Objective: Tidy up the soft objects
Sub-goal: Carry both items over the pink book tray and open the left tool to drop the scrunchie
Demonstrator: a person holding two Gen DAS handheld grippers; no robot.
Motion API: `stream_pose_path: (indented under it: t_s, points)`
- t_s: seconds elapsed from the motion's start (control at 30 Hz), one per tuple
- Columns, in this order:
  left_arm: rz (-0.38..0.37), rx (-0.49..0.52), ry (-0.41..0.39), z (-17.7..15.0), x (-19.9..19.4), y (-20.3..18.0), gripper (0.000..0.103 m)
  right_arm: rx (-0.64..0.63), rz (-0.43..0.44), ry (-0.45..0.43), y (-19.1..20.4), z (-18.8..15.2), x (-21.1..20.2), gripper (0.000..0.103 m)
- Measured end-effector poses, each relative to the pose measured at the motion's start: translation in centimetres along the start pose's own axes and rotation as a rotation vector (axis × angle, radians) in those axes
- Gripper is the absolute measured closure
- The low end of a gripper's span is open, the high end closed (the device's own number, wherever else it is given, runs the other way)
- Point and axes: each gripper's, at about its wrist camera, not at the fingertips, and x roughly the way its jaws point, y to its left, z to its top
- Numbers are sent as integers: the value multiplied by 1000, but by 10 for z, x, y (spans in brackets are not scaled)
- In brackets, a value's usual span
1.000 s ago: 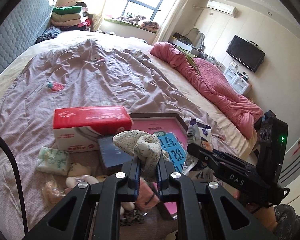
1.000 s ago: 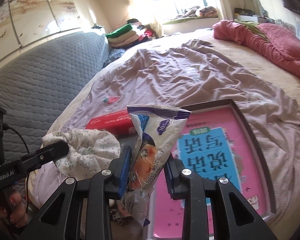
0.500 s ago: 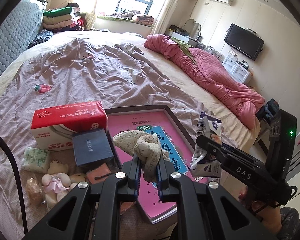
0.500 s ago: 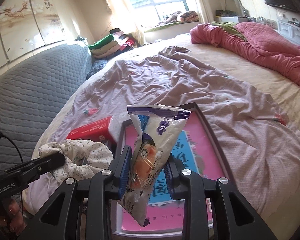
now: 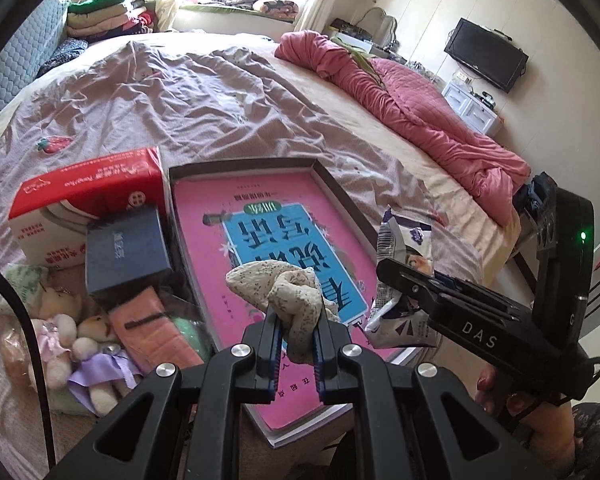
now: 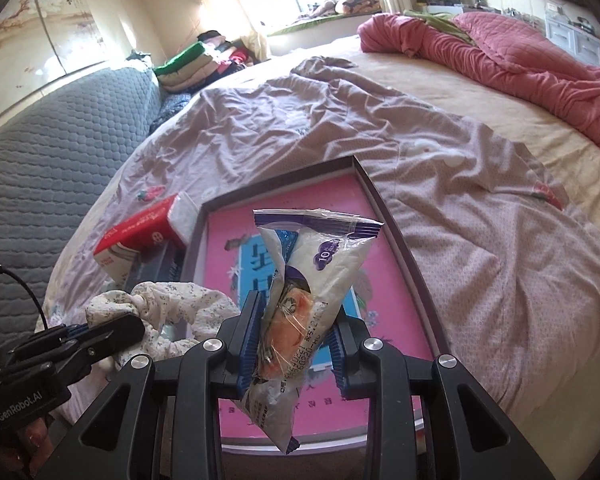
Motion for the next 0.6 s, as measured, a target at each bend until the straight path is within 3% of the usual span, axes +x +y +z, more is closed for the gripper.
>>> stream_pose_path:
  t_s: [0.27,0.6]
  points:
    - [-7,31,50,-14,21,-7,90,31,-46,88,-17,-8,23,71]
    - [0,46,101,-23,39,-10,90,40,-115,136,-28,-14,39,70]
